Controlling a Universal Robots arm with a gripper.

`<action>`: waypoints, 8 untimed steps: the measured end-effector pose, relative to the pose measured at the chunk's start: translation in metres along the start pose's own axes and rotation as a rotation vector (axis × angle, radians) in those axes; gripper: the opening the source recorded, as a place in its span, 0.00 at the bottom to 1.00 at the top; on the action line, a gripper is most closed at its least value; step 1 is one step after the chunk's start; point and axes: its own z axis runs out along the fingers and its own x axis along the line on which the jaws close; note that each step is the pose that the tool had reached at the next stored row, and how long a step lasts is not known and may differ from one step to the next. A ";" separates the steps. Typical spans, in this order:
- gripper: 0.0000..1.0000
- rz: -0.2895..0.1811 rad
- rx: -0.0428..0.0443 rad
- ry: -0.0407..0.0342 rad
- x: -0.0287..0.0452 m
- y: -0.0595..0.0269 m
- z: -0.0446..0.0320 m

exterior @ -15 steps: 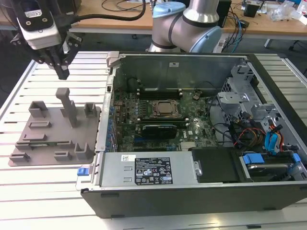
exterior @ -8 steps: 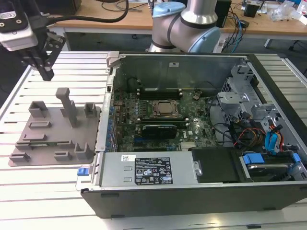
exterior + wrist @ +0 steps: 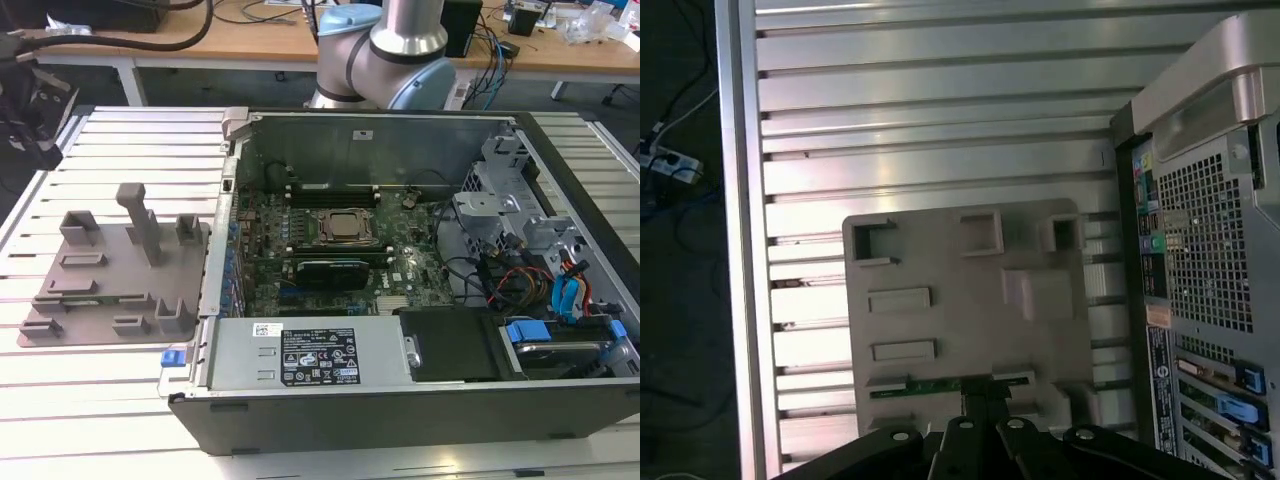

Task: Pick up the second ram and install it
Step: 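Reach for the second ram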

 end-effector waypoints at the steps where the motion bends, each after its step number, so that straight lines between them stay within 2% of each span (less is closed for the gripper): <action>1: 0.10 0.000 -0.0001 0.0000 0.0059 -0.0005 0.0002; 3: 0.10 0.000 0.0000 0.0000 0.0166 -0.0013 0.0005; 6: 0.10 0.000 0.0000 0.0000 0.0279 -0.0023 0.0007; 8: 0.10 0.000 -0.0001 0.0001 0.0293 -0.0047 0.0006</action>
